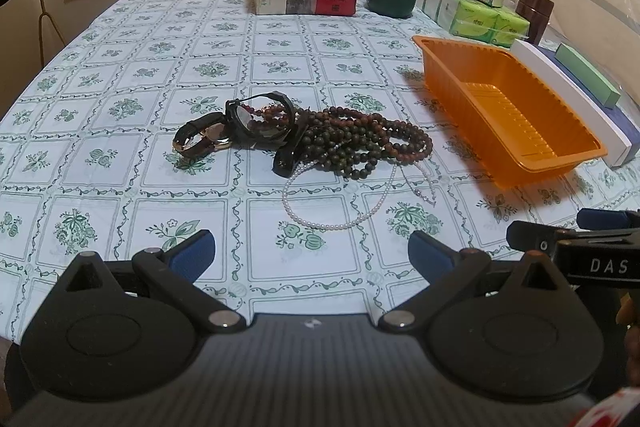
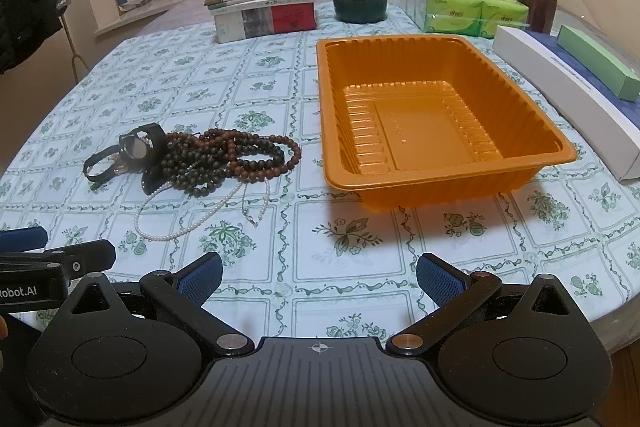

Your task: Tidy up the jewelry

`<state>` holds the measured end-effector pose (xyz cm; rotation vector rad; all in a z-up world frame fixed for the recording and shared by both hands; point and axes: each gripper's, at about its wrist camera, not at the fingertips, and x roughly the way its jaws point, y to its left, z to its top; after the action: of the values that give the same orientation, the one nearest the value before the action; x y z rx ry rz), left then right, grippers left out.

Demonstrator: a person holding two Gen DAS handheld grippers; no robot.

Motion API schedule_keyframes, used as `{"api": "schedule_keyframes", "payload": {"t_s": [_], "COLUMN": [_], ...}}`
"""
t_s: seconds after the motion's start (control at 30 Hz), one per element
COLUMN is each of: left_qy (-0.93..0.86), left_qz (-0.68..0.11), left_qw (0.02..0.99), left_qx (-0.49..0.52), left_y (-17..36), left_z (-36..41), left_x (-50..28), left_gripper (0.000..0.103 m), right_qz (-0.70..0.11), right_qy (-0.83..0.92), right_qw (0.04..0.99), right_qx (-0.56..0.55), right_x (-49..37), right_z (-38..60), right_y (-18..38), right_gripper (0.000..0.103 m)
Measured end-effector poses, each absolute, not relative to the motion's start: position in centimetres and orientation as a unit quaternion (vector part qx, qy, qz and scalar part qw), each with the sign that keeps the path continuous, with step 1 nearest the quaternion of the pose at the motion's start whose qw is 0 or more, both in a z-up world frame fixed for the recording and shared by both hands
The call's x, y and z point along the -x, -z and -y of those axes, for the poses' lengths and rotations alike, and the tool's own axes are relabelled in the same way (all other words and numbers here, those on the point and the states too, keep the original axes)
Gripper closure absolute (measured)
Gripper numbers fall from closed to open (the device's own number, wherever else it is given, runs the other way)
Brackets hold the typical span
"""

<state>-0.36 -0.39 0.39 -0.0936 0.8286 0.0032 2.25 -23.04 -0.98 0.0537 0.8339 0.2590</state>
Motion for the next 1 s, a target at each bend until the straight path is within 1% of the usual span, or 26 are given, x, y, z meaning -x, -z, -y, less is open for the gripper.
{"api": "schedule_keyframes", "payload": {"t_s": [1.0], "left_qy": [0.004], "left_qz": [-0.402], "left_qw": [0.914], "left_qx": [0.052], "left_y": [-0.29], "left_z": [0.34], "left_x": [0.26], "left_gripper": [0.001], "right_qz": [-0.407], "right_qy": [-0.123], "right_qw": [0.904], "right_qx": [-0.042], "right_x": [-2.32], "right_z": [23.45], "right_y": [1.21], "right_gripper": [0.000]}}
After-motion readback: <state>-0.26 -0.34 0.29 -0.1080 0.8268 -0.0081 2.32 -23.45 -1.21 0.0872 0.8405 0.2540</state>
